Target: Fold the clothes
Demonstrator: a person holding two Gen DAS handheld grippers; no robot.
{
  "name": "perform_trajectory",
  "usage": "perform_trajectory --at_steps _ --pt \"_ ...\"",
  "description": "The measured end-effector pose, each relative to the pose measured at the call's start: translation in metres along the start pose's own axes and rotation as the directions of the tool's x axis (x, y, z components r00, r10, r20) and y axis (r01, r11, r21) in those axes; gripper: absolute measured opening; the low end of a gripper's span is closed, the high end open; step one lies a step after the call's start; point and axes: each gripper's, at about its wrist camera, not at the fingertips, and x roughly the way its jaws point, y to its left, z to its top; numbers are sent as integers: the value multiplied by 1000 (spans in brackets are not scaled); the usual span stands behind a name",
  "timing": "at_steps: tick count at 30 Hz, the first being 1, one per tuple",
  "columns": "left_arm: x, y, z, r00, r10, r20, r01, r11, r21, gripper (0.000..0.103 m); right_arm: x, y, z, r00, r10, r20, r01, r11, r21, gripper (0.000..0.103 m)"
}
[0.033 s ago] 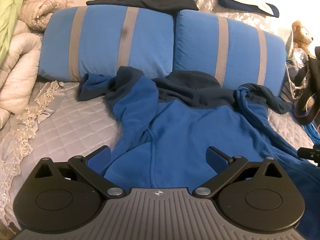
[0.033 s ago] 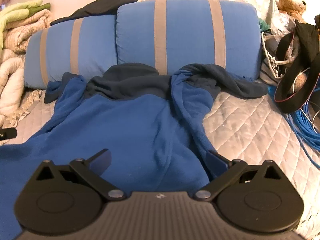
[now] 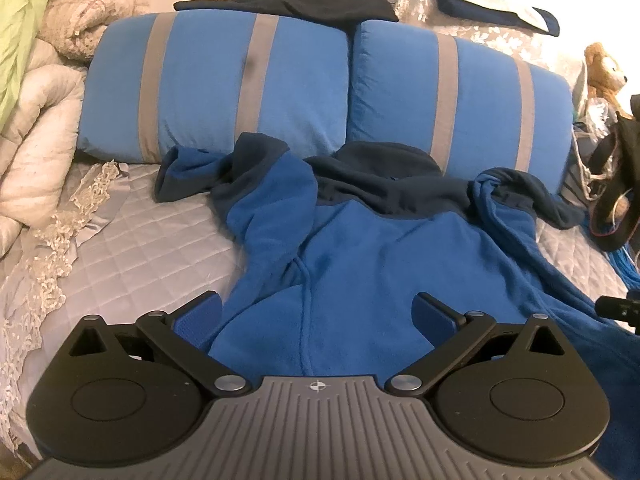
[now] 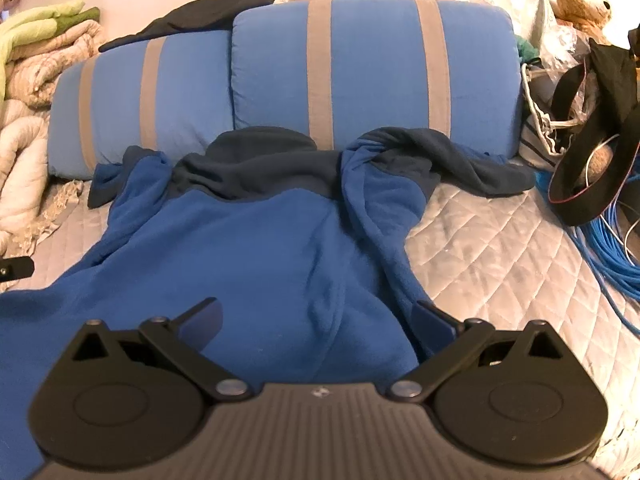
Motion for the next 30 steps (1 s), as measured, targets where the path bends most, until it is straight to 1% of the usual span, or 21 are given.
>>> perform_trajectory --at_steps 3,5,6,12,17,20,22,24,27,30 --pt "-3 4 0 999 -17 30 18 999 -30 103 0 -1 -1 1000 -2 25 3 1000 -12 103" --pt "-3 9 0 999 -28 26 29 998 -52 103 0 -1 -2 999 -4 41 5 1000 -20 103" --pt "0 9 1 1000 -27 13 28 998 -52 103 1 0 -2 999 -10 40 11 1000 -24 103" --pt "2 8 0 999 -35 9 35 998 -57 103 1 3 2 999 -35 4 35 999 -28 103" --pt "2 10 0 999 -45 4 45 997 -68 103 3 4 2 999 -45 -4 45 999 -27 103" --pt "3 11 0 999 -53 2 53 996 -77 103 1 4 1 999 -49 9 49 998 -27 103" --pt "2 12 -1 999 -53 7 53 995 -87 103 -1 3 0 999 -39 23 40 999 -29 103" --pt "0 15 -2 998 -49 28 52 993 -105 103 -2 1 -1 999 -19 27 19 1000 -18 103" --pt "-2 19 -3 997 -57 44 63 989 -131 103 -3 -5 0 1000 7 28 -8 1000 19 103" --pt "-12 27 -1 996 -60 65 68 988 -138 103 -3 -13 0 999 31 25 -32 998 58 103"
